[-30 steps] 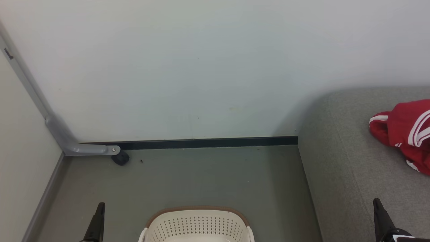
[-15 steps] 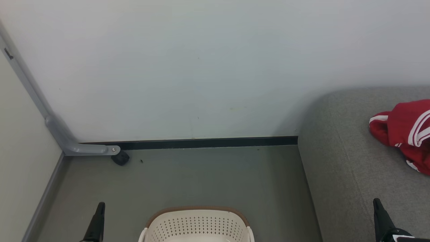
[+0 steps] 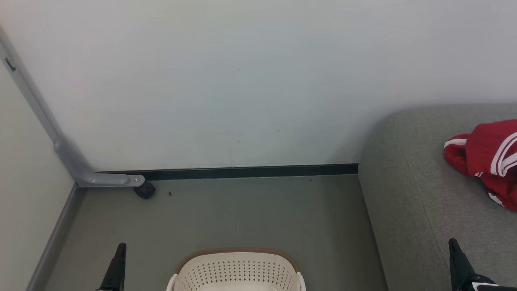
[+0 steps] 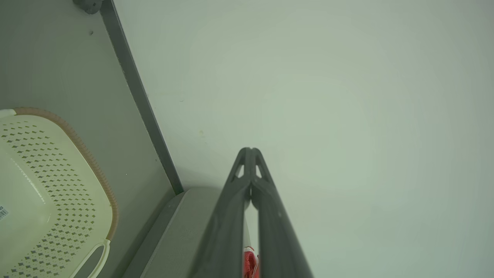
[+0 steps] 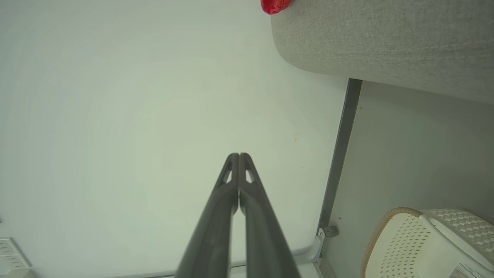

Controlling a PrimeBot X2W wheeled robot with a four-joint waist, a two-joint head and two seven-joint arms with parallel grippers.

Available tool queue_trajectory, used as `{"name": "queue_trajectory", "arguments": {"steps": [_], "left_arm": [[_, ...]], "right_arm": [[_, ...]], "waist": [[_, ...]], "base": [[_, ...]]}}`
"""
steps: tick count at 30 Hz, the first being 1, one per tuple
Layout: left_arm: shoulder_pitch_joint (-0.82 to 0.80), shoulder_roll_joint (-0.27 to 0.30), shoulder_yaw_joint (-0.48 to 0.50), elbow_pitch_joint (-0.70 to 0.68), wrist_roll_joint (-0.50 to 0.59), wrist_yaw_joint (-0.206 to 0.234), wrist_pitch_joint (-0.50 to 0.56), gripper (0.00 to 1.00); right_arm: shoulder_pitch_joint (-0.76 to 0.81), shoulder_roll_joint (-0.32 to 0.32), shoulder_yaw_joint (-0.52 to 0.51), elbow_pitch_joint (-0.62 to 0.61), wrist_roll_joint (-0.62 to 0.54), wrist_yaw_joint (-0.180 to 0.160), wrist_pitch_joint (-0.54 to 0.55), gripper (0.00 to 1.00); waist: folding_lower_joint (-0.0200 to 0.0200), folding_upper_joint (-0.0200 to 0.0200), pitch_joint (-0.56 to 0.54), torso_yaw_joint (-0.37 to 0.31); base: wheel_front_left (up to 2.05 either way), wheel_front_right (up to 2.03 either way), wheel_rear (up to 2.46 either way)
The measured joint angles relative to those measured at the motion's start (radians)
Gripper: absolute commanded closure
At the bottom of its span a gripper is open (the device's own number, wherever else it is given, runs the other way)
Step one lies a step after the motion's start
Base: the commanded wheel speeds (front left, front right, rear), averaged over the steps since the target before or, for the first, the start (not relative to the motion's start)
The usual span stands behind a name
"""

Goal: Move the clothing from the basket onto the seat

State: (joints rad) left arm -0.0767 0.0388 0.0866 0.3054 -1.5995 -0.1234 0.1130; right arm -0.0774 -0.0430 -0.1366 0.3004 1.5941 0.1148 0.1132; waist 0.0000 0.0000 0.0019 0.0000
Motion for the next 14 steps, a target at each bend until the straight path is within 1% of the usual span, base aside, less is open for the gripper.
{"name": "queue_trajectory", "arguments": {"steps": [14], "left_arm": [[0.000, 0.000, 0.000, -0.001, 0.000, 0.000, 0.000, 1.00]], "right_arm": [[0.000, 0.000, 0.000, 0.000, 0.000, 0.000, 0.000, 1.00]], "waist": [[0.0000, 0.0000, 0.000, 0.000]], "base": [[0.00, 0.00, 0.00]]}}
